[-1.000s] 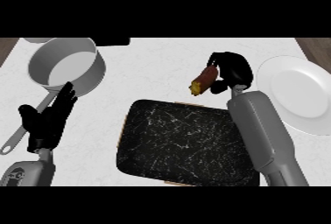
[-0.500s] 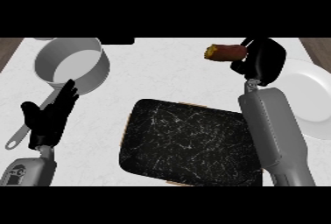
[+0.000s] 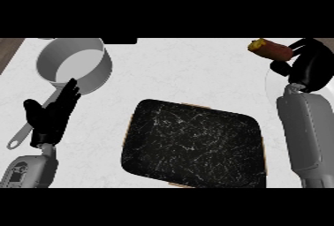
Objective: Pick the sweet potato from the tray and place it in the plate
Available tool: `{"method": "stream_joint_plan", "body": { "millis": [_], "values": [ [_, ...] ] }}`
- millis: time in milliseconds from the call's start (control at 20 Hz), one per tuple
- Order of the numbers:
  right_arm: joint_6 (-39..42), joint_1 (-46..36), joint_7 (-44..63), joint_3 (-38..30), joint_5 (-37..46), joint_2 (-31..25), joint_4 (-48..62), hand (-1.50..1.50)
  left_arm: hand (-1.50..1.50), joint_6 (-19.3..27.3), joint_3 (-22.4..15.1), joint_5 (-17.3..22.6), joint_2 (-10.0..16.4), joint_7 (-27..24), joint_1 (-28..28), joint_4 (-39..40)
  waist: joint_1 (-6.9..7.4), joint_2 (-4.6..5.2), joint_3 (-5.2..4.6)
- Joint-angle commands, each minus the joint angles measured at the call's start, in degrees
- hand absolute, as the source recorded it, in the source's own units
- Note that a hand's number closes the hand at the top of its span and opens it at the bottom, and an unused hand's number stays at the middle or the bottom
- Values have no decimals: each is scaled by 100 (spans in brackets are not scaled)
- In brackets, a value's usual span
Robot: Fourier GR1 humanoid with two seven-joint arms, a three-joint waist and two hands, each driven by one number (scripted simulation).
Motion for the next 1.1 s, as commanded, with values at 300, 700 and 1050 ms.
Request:
{"method": "stream_joint_plan", "body": {
  "millis": [300,700,1050],
  "values": [
    [-30,511,-1233,-831,-1122,-1274,887,150,0,-48,7,-74,-158,2,-17,44,17,9,3],
    [1057,361,-2033,-1469,-2468,-1551,1967,-150,0,-131,5,-108,-97,14,216,-256,50,11,6],
    [309,677,-3610,-1405,-2724,-1568,2134,-150,0,52,-112,-333,-275,170,179,-427,25,0,4]
  ]
}}
